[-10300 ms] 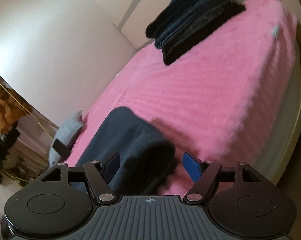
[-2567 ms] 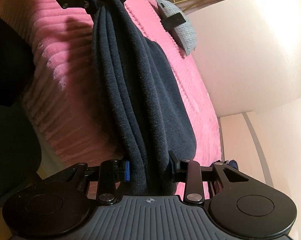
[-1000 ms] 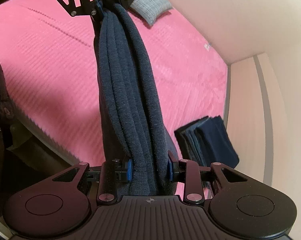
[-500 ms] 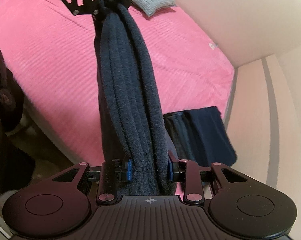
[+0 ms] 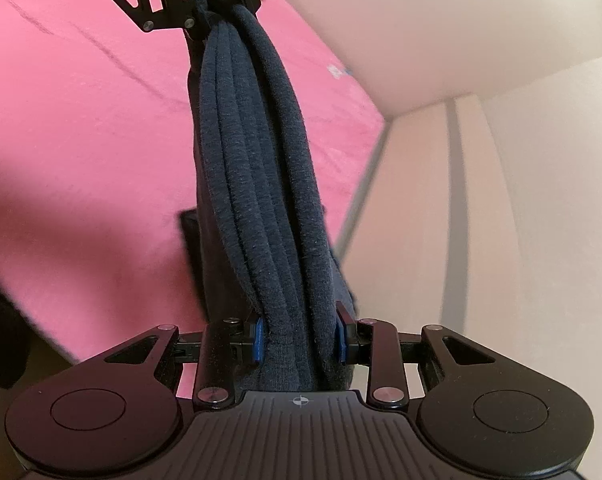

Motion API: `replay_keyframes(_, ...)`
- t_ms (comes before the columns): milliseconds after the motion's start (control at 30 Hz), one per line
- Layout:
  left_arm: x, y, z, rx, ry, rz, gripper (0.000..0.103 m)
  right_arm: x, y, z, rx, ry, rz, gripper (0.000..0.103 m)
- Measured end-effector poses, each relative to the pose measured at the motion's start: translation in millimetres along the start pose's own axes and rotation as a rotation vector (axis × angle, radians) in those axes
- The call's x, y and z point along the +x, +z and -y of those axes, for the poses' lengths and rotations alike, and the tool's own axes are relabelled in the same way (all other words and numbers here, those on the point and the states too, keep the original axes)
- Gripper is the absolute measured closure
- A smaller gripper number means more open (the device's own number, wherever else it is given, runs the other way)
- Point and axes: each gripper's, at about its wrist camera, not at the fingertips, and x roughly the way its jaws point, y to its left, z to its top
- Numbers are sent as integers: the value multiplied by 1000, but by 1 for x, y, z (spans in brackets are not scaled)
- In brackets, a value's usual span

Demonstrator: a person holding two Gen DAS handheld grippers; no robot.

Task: Fold clothes
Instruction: 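Lift the navy bundle with both grippers and carry it toward the clothes stack, then lower the navy bundle onto the stack of folded clothes with both grippers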

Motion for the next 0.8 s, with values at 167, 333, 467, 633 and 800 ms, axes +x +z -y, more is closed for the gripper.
replay_keyframes(167,74,25,-36,-7,41,-20,80,51,-15,55,-22,-34,9,72)
replay_keyframes(333,154,53,-64,-14,119,-63,79,122,-33,108,-54,-69,47,72)
replay_keyframes(467,214,50,-43,-7,166,-67,79,173,-55,113,-38,-127,66,72)
replay_keyframes(633,289,16,55,21,-36,-181,76,240,-99,47,-75,-18,17,71)
replay_keyframes(800,291,10,88,19,-4,-194,76,265,-129,30,-48,40,31,63)
